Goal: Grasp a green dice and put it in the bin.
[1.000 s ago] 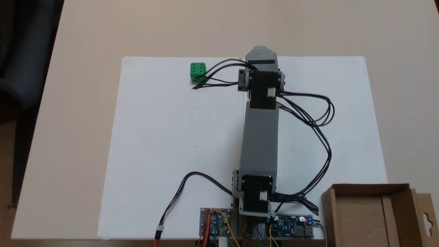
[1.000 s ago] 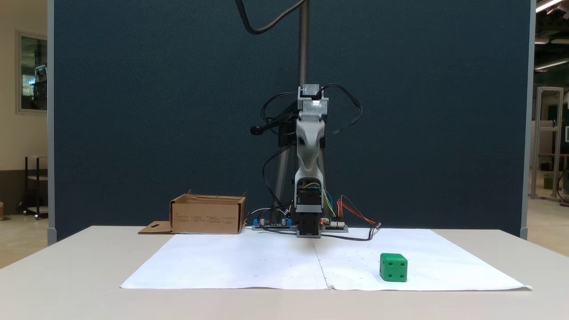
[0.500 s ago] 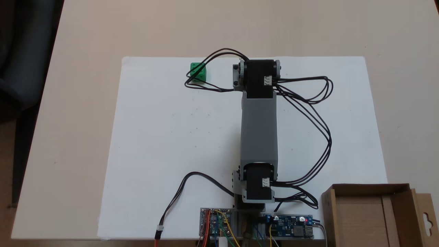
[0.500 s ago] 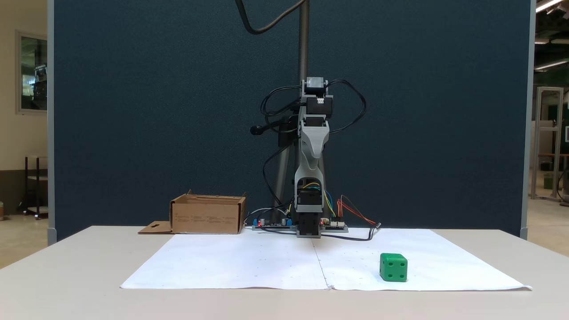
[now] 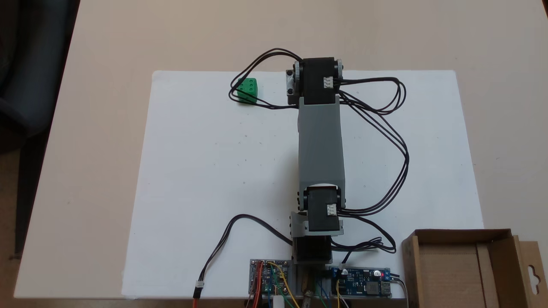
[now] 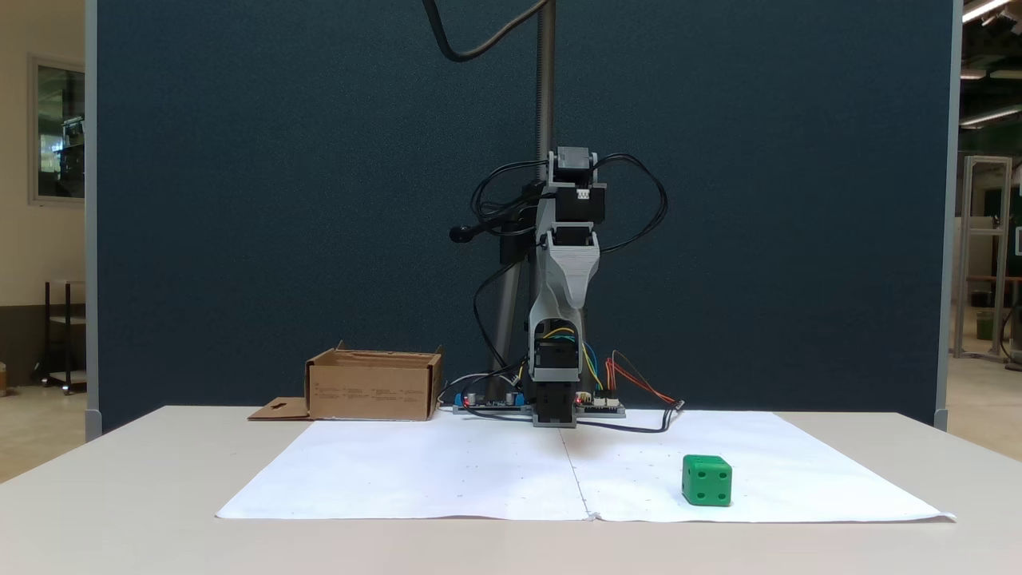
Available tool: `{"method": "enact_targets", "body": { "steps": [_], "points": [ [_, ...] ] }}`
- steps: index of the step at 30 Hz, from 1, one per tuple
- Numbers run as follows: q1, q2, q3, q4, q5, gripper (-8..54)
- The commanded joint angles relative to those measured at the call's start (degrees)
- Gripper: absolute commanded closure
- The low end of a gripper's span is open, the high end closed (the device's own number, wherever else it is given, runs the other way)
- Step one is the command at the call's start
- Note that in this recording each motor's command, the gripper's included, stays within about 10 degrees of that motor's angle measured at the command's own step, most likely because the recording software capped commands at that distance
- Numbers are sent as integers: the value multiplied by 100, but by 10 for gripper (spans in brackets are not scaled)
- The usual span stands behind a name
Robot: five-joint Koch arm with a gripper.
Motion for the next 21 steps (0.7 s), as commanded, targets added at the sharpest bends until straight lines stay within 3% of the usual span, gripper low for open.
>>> {"method": "enact_targets", "body": {
  "steps": [1,12,21],
  "points": [
    [-97,88,-229,1009,387,2],
    [-132,-158,70,1000,448,8],
    [-492,-536,-325,1009,1187,19]
  ]
}}
